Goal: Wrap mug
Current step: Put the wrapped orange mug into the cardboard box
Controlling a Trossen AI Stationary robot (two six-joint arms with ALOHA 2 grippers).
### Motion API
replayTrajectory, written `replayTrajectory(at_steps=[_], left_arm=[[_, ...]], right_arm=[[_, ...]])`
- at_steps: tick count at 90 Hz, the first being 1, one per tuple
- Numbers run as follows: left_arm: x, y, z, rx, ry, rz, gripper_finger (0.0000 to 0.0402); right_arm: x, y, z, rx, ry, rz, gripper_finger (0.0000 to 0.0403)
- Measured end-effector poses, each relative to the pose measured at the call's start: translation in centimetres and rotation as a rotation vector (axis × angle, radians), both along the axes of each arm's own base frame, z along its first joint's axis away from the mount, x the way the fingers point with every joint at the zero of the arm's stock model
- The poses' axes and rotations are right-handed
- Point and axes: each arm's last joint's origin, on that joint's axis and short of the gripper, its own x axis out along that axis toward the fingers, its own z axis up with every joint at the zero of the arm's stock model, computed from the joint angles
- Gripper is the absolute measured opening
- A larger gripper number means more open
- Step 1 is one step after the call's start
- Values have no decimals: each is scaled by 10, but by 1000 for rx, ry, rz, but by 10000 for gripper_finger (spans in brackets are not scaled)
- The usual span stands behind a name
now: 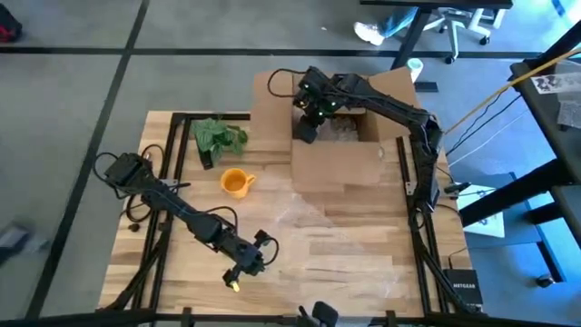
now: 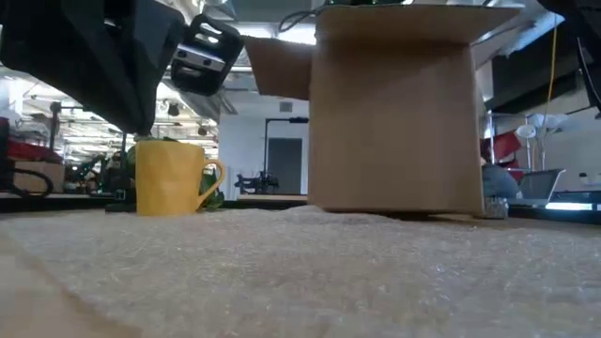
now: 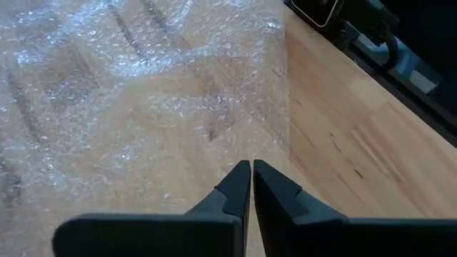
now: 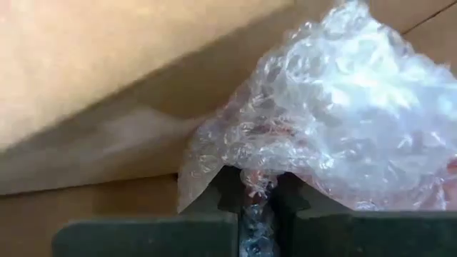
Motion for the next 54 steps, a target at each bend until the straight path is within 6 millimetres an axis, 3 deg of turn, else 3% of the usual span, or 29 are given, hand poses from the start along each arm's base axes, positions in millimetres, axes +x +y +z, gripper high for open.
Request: replayTrajectory(at_steps=[30,54], left_arm=[[0,0,0,1,2,-1,0],[-1,0,0,1,5,0,0]], right_arm=[[8,-3,7,49,-154,51,7],[5,1,7,102,-139,67,7]])
